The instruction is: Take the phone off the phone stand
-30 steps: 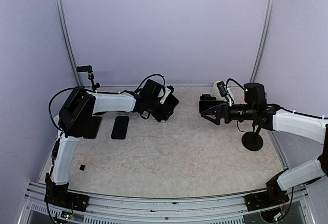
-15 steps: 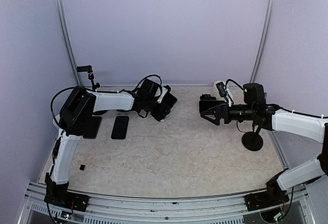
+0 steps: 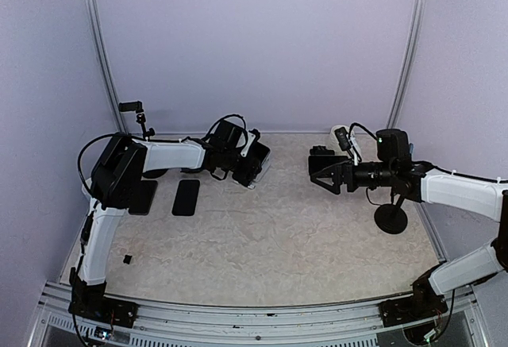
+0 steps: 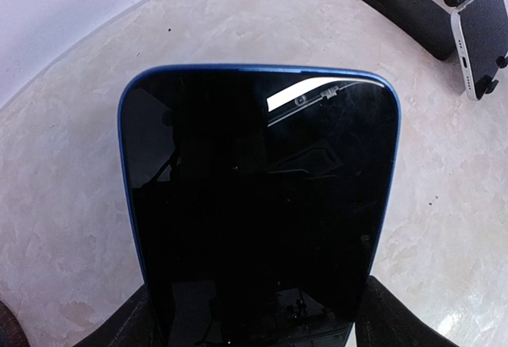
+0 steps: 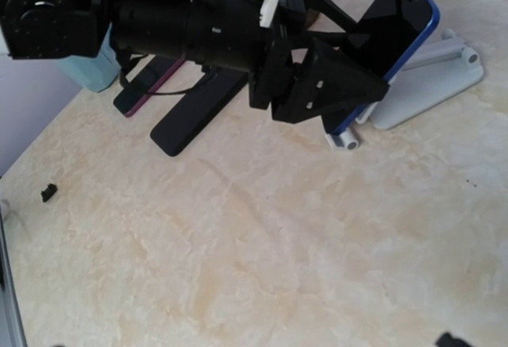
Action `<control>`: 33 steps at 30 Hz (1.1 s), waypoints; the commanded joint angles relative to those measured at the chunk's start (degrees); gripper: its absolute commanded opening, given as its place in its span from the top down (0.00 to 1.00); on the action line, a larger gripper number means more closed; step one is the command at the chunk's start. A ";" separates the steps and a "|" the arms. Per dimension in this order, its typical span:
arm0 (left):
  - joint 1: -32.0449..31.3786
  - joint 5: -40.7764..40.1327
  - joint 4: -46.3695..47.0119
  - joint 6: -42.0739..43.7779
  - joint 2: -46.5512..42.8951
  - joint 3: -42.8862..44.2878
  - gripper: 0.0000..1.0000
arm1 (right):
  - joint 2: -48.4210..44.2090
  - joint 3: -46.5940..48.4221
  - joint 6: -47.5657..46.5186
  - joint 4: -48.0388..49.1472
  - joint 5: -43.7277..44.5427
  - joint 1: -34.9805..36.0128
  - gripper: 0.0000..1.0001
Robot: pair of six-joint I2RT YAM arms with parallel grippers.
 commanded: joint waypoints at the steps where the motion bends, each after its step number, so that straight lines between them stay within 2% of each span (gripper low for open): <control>1: 0.39 -0.70 1.93 -2.90 -1.96 0.87 0.39 | -0.40 0.71 -0.79 -0.38 0.34 0.53 0.00; 18: -0.28 -7.34 3.53 -10.11 -8.40 0.69 0.47 | -1.28 0.13 -0.71 -0.60 0.58 0.53 0.00; 33: -2.45 -11.30 1.88 -21.90 -23.42 -17.42 0.48 | -1.02 0.99 -0.50 -0.51 0.39 0.53 0.00</control>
